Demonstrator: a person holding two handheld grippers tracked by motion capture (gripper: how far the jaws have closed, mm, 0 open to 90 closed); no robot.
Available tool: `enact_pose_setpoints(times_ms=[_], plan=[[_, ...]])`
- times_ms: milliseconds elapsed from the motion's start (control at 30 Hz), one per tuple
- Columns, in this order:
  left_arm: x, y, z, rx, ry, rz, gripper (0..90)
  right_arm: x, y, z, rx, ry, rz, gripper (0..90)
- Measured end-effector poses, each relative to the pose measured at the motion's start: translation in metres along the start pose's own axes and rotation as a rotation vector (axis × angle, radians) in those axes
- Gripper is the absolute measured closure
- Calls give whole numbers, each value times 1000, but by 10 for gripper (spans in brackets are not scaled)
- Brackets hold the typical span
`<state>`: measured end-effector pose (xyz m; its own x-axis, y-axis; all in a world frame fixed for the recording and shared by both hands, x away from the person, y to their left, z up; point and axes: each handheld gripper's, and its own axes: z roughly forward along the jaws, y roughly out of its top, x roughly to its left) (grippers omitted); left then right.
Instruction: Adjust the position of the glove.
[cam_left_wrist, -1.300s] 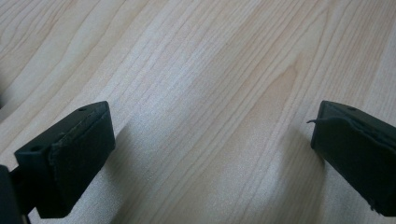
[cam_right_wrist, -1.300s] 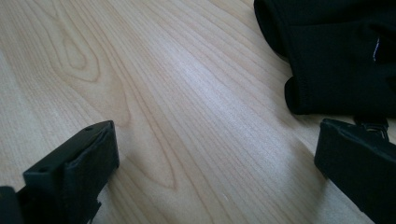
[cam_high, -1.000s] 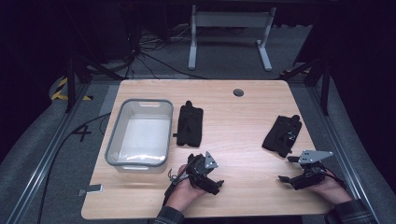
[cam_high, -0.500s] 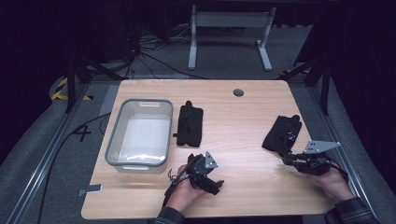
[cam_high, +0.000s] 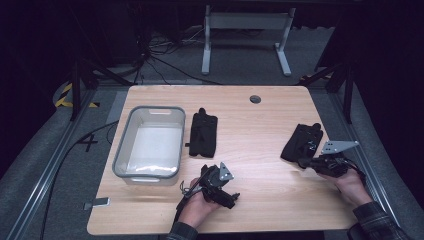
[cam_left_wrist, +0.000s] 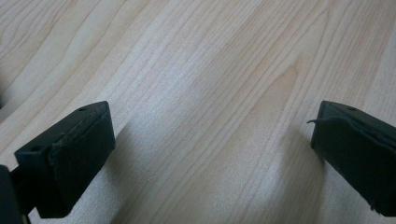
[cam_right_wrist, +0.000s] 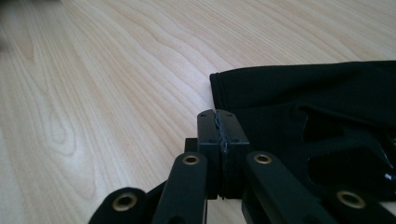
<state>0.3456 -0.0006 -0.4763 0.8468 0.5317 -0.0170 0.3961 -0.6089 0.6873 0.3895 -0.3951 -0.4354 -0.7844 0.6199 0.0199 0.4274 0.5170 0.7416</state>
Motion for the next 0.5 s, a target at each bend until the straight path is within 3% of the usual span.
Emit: enact_pose_setpoints(times_ms=[500], plan=[[0,0,0,0,1,-1,0,-19,11,24,34,-31,3,900]])
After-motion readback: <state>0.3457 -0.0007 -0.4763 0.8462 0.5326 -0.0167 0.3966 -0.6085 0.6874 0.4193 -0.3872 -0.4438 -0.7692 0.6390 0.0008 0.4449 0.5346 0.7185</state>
